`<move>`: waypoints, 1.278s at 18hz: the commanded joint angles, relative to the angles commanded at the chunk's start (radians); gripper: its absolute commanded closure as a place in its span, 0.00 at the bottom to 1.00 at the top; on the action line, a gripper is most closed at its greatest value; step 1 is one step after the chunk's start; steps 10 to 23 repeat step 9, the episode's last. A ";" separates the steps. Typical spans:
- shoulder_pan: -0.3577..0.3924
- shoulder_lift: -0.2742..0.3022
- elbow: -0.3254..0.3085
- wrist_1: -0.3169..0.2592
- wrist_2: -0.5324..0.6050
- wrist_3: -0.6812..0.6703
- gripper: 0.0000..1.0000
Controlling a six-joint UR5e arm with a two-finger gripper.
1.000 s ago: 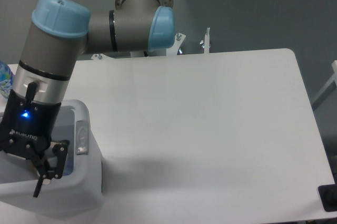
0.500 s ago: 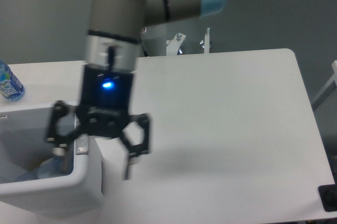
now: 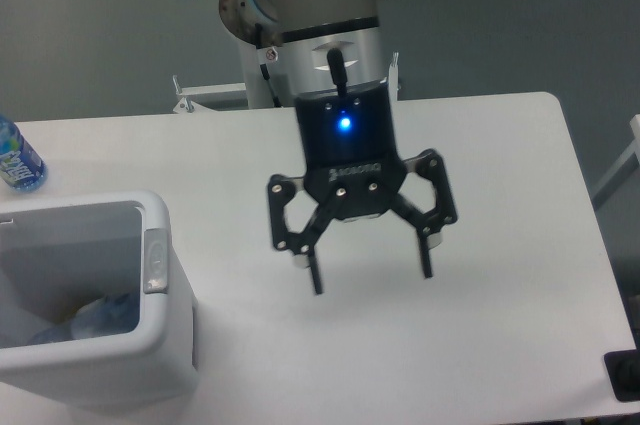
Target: Place the trash in the trash can
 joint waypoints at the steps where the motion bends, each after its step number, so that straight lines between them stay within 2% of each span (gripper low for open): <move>1: 0.008 0.015 -0.020 -0.029 0.015 0.061 0.00; 4: 0.040 0.057 -0.052 -0.143 0.038 0.262 0.00; 5: 0.052 0.061 -0.052 -0.161 0.048 0.315 0.00; 9: 0.104 0.077 -0.060 -0.169 0.058 0.363 0.00; 23: 0.104 0.077 -0.060 -0.169 0.058 0.363 0.00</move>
